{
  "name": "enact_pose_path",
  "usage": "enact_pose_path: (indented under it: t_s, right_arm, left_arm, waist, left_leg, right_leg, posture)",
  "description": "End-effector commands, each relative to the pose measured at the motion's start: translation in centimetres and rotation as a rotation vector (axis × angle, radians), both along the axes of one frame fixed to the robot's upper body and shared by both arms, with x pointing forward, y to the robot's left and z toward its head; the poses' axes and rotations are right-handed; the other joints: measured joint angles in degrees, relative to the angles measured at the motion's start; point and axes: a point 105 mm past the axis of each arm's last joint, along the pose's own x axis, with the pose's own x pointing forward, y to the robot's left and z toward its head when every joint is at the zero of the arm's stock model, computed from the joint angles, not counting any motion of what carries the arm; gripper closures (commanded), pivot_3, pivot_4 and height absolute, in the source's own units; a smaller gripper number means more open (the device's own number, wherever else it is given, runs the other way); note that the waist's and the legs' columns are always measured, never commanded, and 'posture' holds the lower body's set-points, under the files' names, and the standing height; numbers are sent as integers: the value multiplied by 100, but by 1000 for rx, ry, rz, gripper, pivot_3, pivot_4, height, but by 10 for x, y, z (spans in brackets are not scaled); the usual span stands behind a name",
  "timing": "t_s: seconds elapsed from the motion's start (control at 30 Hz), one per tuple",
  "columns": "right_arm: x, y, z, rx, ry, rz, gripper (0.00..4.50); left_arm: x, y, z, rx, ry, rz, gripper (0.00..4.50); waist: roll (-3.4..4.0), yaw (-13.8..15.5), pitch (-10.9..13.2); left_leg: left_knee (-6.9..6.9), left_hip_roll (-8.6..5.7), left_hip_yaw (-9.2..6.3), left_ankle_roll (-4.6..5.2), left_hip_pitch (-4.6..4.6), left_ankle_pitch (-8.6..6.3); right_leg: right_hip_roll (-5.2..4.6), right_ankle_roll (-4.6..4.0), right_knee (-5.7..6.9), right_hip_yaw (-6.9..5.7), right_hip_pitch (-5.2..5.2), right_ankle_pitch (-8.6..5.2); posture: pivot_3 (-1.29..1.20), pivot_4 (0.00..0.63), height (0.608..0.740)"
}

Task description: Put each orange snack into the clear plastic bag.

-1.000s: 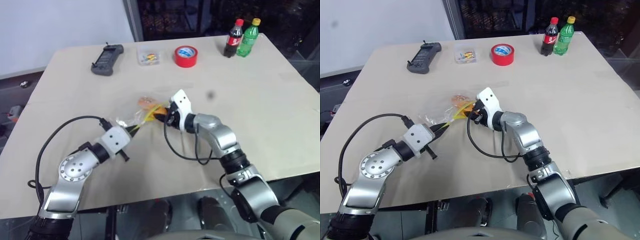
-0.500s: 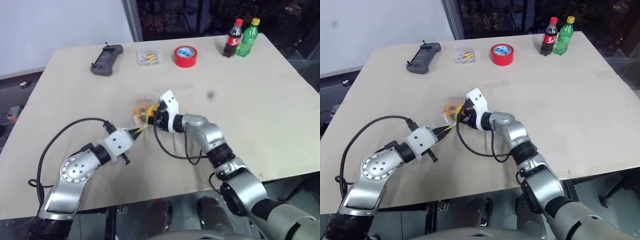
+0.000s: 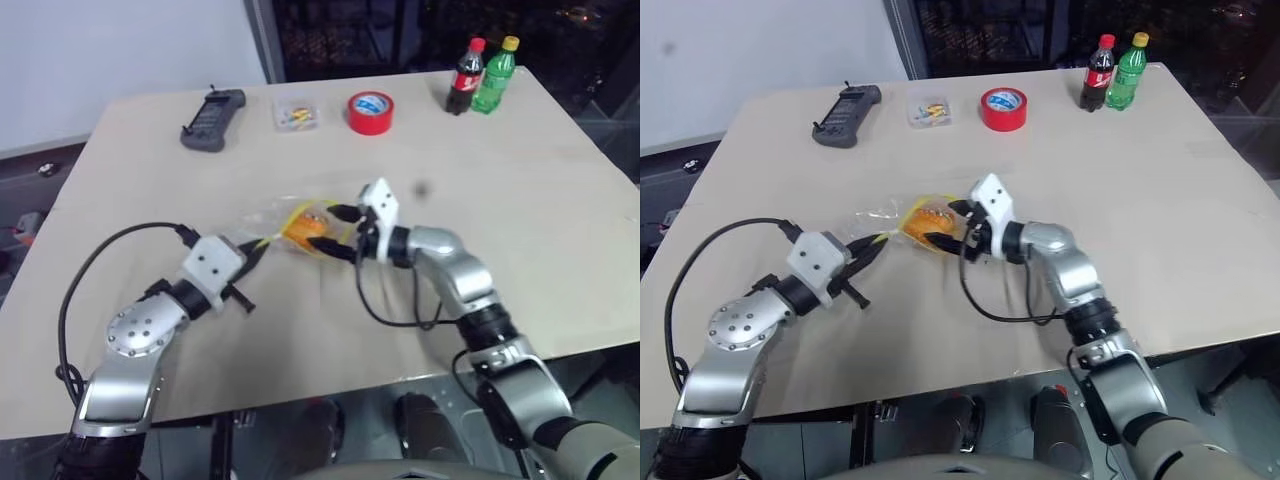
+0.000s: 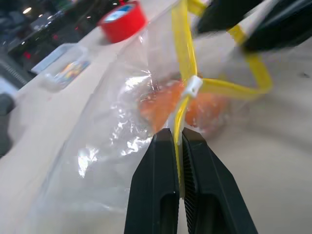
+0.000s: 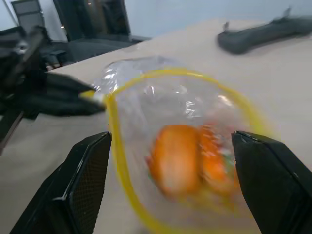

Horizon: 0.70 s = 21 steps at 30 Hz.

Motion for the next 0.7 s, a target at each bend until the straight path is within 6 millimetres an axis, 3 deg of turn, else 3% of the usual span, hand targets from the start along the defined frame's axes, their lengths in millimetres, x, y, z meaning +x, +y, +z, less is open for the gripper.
enact_pose_path:
  t_s: [0.03,0.27,0.4,0.53,0.7]
  right_arm:
    - [-12,-2,15,-43,-142,18,486]
    - [19,-26,-19,-390,-455,-164,486]
    - [33,-25,-29,-443,-513,-193,486]
    - [39,-17,-23,-418,-554,-186,486]
    - [39,-11,-16,-387,-583,-159,2785]
  left_arm:
    - [3,5,11,-33,-19,-5,4500]
    - [4,8,14,-39,-10,-19,4500]
    - [2,8,14,-20,-7,-32,4500]
    - [1,6,14,-16,-8,-35,4500]
    - [-2,3,16,-9,-11,-34,4500]
  waist:
    - [0,-6,0]
    - [-3,46,-1]
    - [-2,65,-1]
    - [-3,67,0]
    - [-3,76,0]
  left_leg:
    - [0,2,0,-1,0,0]
    - [1,-2,7,-1,0,-1]
    - [1,0,8,-2,0,0]
    - [1,0,11,-2,0,0]
    - [0,0,9,-2,0,0]
  right_leg:
    - [0,0,0,0,0,0]
    - [-3,0,-4,2,-1,0]
    - [0,0,-3,4,0,0]
    - [0,0,-5,7,0,0]
    - [1,-1,-8,6,1,0]
  posture:
    - [0,150,740]
    - [0,150,740]
    - [0,150,740]
    - [0,150,740]
    - [0,150,740]
